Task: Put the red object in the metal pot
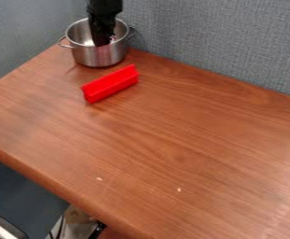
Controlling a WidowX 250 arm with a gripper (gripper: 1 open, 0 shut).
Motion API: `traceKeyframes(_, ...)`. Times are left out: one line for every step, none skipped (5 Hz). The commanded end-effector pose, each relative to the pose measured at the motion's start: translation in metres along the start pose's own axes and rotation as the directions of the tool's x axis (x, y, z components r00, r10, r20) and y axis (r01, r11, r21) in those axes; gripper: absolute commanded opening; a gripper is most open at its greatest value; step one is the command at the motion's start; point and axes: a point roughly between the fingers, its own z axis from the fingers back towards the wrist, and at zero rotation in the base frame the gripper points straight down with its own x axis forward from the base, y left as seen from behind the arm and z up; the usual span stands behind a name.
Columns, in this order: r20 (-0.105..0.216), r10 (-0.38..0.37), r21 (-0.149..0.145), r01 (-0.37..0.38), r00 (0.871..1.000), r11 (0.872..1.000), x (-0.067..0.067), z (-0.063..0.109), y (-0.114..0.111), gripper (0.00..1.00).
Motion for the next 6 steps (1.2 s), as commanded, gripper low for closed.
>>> traceKeyframes(0.043,-0.01,0.025,0.009,0.999,1.0,0.007,0.018,-0.005,0.0)
traceKeyframes(0.056,-0.012,0.014,0.011,0.998,1.0,0.022,0.018,-0.007,0.0)
traceKeyframes(0.069,-0.012,0.004,0.012,0.998,1.0,0.037,0.016,-0.008,0.0)
traceKeyframes(0.078,-0.011,-0.008,0.011,0.997,1.0,0.052,0.013,-0.008,0.0)
traceKeyframes(0.078,-0.065,-0.048,0.069,0.995,0.996,0.047,-0.005,-0.003,0.0)
traceKeyframes(0.088,-0.126,-0.082,0.133,0.988,0.988,0.043,-0.018,0.0,0.0)
